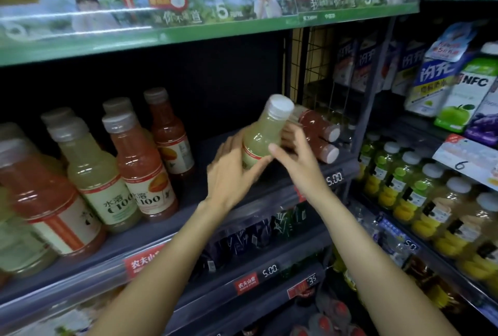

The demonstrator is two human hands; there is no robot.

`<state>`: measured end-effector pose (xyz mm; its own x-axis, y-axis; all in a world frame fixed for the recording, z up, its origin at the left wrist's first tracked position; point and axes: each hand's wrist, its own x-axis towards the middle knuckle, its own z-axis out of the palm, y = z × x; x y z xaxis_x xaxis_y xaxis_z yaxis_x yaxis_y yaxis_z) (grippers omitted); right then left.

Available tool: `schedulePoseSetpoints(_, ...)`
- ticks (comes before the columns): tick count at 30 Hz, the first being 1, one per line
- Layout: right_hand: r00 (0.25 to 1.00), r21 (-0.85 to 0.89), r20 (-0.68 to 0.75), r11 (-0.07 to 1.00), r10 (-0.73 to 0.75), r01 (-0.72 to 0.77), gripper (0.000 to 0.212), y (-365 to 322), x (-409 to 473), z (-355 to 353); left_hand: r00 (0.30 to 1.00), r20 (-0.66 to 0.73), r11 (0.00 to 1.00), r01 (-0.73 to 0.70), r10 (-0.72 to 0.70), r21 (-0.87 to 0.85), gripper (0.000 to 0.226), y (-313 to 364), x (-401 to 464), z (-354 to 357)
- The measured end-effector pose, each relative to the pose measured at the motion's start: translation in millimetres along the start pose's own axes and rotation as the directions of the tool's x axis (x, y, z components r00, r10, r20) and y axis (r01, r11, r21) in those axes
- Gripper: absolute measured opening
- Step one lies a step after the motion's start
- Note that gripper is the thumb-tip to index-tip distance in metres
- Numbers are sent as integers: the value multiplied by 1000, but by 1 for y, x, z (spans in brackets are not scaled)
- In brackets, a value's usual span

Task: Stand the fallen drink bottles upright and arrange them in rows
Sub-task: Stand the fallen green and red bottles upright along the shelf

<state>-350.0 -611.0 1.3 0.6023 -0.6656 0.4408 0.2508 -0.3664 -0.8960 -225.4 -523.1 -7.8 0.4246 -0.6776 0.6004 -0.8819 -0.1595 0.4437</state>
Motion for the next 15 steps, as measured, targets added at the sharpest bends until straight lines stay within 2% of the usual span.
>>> schedulePoseSetpoints(2,990,-12,139,1000,27,-25,60,10,-3,12,996,-22,992,84,-87,-97,75,-7,-5,-9)
schedulePoseSetpoints(4,972,-67,227,997,54,-40,82,18,-7,26,988,-35,979,147,-153,-144,71,-12,-11,-18)
schedulePoseSetpoints(6,964,-113,260,993,57,-28,96,23,-8,39,977,-49,967,198,-208,-160,67,-11,-15,-26)
schedulePoseSetpoints(9,965,-164,262,986,33,11,98,27,-5,55,954,-87,954,278,-289,-116,69,-12,-25,-39)
schedulePoseSetpoints(11,967,-177,253,984,20,26,95,29,-5,64,948,-175,964,266,-267,-28,68,-16,-37,-50)
schedulePoseSetpoints(15,982,-213,188,975,-19,60,95,33,-7,86,900,-431,966,170,-71,197,46,-24,-62,-71)
